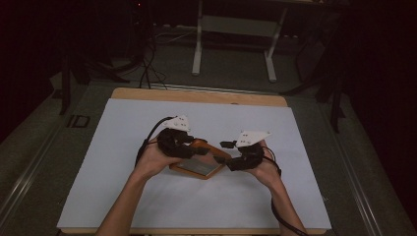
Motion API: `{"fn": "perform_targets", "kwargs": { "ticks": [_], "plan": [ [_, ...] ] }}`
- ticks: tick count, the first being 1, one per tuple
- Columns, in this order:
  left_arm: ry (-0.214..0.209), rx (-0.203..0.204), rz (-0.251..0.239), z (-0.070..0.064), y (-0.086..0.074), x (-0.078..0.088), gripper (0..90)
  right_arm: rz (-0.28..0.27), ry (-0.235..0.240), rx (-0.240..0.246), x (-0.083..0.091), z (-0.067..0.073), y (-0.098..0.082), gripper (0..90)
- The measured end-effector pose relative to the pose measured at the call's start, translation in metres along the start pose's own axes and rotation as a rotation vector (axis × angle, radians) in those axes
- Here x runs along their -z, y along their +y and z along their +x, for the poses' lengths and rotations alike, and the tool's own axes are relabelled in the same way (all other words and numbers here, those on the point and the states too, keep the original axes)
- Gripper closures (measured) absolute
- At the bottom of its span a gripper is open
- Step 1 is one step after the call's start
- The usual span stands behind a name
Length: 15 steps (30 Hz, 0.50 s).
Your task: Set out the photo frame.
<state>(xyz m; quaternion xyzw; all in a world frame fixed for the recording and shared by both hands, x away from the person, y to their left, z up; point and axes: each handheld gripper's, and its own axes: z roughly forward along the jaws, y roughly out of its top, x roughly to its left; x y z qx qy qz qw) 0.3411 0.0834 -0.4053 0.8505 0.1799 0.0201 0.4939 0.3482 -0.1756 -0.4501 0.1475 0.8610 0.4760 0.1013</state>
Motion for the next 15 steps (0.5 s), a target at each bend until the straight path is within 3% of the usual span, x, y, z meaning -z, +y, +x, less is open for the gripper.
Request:
{"fn": "perform_targets", "kwargs": {
  "ticks": [7, 11, 15],
  "plan": [
    [-0.029, -0.019, 0.025, -0.0013, 0.0073, -0.0080, 65.0, -0.002, 0.044, 0.045, -0.0073, 0.0057, 0.0107, 41.3],
    [-0.026, -0.020, 0.043, -0.0010, 0.0076, -0.0092, 62.8, -0.006, 0.063, 0.095, -0.0066, 0.0084, 0.0112, 54.3],
    [0.013, -0.010, 0.050, 0.0001, 0.0064, -0.0092, 53.4, -0.020, 0.077, 0.130, -0.0039, 0.0104, 0.0100, 64.6]
  ]
}}
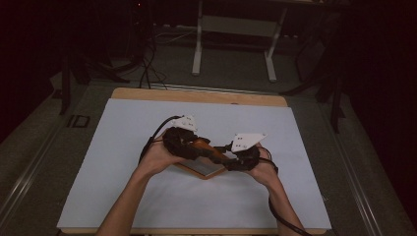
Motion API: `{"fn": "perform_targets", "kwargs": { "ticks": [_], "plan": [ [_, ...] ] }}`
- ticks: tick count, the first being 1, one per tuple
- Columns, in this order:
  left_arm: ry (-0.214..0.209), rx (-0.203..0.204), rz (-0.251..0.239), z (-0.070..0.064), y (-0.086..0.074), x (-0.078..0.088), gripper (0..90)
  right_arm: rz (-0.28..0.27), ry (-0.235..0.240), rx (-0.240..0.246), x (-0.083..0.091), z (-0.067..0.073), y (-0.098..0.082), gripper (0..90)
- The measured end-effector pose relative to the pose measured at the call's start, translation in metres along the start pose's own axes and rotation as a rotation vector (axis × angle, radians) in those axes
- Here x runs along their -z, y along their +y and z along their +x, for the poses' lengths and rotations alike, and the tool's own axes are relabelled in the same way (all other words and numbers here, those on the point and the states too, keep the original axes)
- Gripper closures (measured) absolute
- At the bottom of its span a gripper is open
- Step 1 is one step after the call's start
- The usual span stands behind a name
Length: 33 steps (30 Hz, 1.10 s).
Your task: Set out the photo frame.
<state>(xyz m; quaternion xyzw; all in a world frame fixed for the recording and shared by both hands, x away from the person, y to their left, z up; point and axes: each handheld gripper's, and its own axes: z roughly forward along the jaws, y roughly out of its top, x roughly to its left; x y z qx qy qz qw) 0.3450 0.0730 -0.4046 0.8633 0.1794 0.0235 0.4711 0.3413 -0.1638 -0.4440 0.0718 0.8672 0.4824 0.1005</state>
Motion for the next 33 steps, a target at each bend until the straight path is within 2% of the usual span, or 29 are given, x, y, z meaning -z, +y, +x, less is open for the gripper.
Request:
{"fn": "perform_targets", "kwargs": {
  "ticks": [7, 13, 17, 20, 25, 30, 33],
  "plan": [
    [0.023, 0.009, -0.029, 0.001, -0.003, 0.007, 47.4, 0.008, -0.008, 0.029, 0.001, 0.004, 0.001, 67.9],
    [0.061, 0.004, -0.063, -0.003, -0.011, 0.019, 46.6, 0.000, -0.012, 0.021, 0.006, 0.004, -0.004, 68.0],
    [0.124, 0.010, -0.123, -0.005, -0.023, 0.030, 47.5, 0.005, -0.020, 0.013, 0.009, 0.003, -0.007, 68.0],
    [0.152, 0.015, -0.156, -0.007, -0.032, 0.037, 47.7, 0.004, -0.023, 0.007, 0.011, 0.003, -0.010, 68.0],
    [0.174, 0.069, -0.218, -0.006, -0.053, 0.046, 47.3, -0.004, -0.029, -0.009, 0.015, 0.003, -0.015, 68.0],
    [0.182, 0.124, -0.241, -0.002, -0.072, 0.042, 46.1, 0.005, -0.047, -0.015, 0.017, 0.003, -0.019, 67.5],
    [0.180, 0.148, -0.237, 0.000, -0.081, 0.035, 44.8, 0.010, -0.054, -0.018, 0.019, 0.003, -0.021, 67.2]
  ]
}}
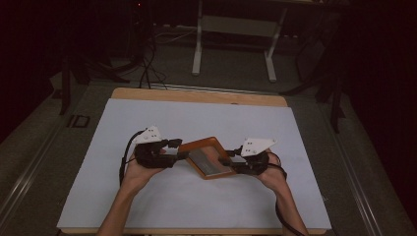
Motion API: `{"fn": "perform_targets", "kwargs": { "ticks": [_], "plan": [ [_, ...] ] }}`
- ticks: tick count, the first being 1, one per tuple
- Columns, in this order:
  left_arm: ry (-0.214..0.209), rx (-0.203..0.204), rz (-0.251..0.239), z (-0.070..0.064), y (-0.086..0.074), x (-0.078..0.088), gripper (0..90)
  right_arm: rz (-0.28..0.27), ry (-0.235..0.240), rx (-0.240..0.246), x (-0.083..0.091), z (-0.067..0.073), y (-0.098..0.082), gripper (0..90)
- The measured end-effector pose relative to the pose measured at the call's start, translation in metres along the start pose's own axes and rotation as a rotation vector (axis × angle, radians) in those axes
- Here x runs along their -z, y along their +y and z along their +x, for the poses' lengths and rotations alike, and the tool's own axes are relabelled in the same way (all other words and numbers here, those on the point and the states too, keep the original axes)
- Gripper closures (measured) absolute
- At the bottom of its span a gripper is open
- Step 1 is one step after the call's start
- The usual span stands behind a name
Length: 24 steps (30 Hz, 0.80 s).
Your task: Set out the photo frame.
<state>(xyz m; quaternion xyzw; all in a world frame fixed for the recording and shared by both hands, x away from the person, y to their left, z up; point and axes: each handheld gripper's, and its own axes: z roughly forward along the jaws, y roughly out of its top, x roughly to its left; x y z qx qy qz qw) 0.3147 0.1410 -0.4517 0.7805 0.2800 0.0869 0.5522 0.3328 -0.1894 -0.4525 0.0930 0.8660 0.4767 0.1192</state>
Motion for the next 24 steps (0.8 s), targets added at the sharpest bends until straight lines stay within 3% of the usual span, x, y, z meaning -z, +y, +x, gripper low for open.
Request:
{"fn": "perform_targets", "kwargs": {
  "ticks": [4, 8, 12, 16, 20, 24],
  "plan": [
    [-0.015, 0.003, 0.054, -0.002, -0.009, -0.016, 44.7, 0.008, -0.004, 0.003, 0.002, 0.000, -0.002, 67.2],
    [-0.027, -0.008, 0.079, -0.008, -0.013, -0.033, 44.6, 0.017, -0.005, 0.006, 0.004, 0.000, -0.003, 67.1],
    [-0.047, 0.008, 0.099, -0.008, -0.019, -0.045, 47.0, 0.040, -0.017, 0.013, 0.007, 0.001, -0.005, 66.7],
    [-0.035, -0.007, 0.130, -0.012, -0.025, -0.053, 52.9, 0.058, -0.016, 0.002, 0.011, -0.001, -0.009, 66.9],
    [-0.020, -0.031, 0.134, -0.017, -0.026, -0.060, 58.8, 0.057, -0.011, -0.019, 0.012, -0.002, -0.012, 67.1],
    [-0.045, -0.019, 0.123, -0.016, -0.027, -0.060, 61.6, 0.046, 0.002, -0.052, 0.013, -0.006, -0.016, 66.9]
  ]
}}
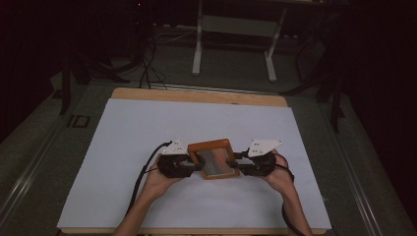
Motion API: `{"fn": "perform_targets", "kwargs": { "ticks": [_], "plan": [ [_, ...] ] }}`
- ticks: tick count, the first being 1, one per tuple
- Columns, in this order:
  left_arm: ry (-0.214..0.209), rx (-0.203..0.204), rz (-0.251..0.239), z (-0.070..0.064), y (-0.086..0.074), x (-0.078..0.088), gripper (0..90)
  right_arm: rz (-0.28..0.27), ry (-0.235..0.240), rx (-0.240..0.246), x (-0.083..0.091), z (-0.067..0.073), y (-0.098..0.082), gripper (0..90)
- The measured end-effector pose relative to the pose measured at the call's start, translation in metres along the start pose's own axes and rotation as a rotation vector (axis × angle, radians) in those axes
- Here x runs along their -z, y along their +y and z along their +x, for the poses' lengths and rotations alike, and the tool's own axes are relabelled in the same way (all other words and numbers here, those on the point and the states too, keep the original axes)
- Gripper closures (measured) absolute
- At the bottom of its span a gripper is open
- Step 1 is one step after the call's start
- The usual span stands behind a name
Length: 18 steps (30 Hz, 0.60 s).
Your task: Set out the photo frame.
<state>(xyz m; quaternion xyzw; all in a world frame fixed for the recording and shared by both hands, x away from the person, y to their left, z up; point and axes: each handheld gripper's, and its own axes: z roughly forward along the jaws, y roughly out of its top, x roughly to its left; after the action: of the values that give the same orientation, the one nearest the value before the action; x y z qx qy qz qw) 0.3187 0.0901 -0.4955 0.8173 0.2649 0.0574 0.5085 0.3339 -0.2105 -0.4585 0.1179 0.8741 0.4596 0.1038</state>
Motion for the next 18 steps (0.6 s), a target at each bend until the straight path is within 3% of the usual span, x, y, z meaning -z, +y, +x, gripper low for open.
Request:
{"fn": "perform_targets", "kwargs": {
  "ticks": [3, 11, 18],
  "plan": [
    [-0.013, -0.003, -0.008, 0.000, 0.000, 0.001, 63.5, 0.008, 0.005, -0.007, 0.001, -0.001, -0.001, 66.7],
    [0.002, -0.003, -0.022, 0.000, 0.001, 0.005, 63.9, 0.008, -0.001, -0.024, -0.001, -0.001, -0.001, 66.3],
    [0.002, 0.019, -0.071, 0.003, 0.004, 0.019, 63.9, -0.054, 0.021, -0.085, -0.004, -0.002, -0.001, 66.3]
  ]
}}
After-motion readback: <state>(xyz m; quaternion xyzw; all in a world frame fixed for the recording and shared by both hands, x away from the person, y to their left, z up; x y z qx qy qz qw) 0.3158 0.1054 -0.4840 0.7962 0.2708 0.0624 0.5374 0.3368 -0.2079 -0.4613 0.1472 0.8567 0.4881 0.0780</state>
